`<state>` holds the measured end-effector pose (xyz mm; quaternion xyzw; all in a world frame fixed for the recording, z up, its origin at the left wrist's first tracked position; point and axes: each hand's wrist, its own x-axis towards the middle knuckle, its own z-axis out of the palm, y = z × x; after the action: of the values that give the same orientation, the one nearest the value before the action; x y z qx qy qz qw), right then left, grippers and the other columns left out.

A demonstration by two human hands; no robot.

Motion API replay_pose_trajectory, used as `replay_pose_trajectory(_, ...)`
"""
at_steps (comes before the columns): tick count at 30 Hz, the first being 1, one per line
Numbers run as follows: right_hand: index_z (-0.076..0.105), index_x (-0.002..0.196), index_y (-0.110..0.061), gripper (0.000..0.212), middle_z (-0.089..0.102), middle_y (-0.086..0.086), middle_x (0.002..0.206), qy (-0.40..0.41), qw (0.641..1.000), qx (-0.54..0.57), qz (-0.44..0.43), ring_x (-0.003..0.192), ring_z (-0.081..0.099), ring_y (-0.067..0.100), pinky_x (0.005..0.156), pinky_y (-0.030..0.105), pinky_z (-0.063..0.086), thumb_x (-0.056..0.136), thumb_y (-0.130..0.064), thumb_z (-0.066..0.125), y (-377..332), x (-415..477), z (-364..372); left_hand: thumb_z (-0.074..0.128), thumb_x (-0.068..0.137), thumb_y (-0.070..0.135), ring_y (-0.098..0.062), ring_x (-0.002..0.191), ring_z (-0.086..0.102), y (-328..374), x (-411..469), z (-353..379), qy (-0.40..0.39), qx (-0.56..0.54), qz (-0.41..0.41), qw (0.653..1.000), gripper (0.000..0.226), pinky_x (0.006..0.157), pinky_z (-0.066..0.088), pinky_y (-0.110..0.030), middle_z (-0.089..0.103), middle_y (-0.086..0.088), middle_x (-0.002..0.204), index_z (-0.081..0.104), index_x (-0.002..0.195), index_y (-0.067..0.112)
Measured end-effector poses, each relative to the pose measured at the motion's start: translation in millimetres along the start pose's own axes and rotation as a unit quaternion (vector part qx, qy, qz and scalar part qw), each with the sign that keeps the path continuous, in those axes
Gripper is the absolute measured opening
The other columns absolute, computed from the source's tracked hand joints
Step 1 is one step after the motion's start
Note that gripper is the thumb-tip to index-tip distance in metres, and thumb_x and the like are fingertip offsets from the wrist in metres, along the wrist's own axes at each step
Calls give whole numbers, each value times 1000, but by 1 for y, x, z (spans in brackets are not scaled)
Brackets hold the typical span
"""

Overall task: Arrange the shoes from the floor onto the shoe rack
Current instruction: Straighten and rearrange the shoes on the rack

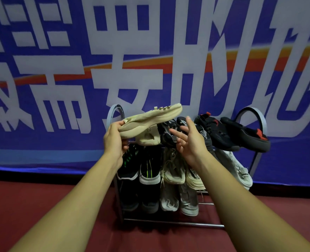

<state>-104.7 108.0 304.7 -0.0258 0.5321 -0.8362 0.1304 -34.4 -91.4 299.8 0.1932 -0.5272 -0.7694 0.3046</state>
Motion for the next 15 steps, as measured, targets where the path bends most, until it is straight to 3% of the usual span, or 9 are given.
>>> replay_pose_trajectory(3, 53, 132, -12, 63, 79, 7, 99, 3, 1000, -14, 10, 54, 49, 7, 44, 15, 39, 93, -62, 55, -1, 4, -7, 56, 85, 32, -12, 50, 49, -2, -1, -2, -7, 3, -1, 1000, 28, 43, 32, -25, 65, -4, 79, 73, 102, 19)
replay_pose_trajectory(8, 61, 122, -15, 61, 78, 7, 99, 4, 999, 31, 21, 46, 41, 4, 39, 14, 32, 91, -67, 53, -8, 5, -15, 57, 84, 34, -11, 52, 53, 0, -5, 5, -70, 25, -11, 997, 20, 44, 33, -23, 63, 3, 67, 72, 92, 24)
replay_pose_trajectory(12, 66, 110, -20, 52, 78, 8, 96, 22, 999, 27, 29, 40, 36, 3, 39, 15, 28, 88, -66, 56, -11, 9, -22, 59, 82, 40, -15, 73, 61, -7, -1, 3, -71, 42, -25, 996, 21, 54, 43, -25, 71, 3, 81, 75, 92, 30)
replay_pose_trajectory(15, 69, 105, -19, 37, 73, 0, 74, 21, 999, 13, 26, 44, 33, 4, 37, 16, 26, 83, -48, 62, -8, 13, -26, 62, 81, 50, -17, 87, 64, -14, 0, 4, -65, 30, -29, 997, 32, 61, 47, -27, 73, 1, 92, 75, 102, 28)
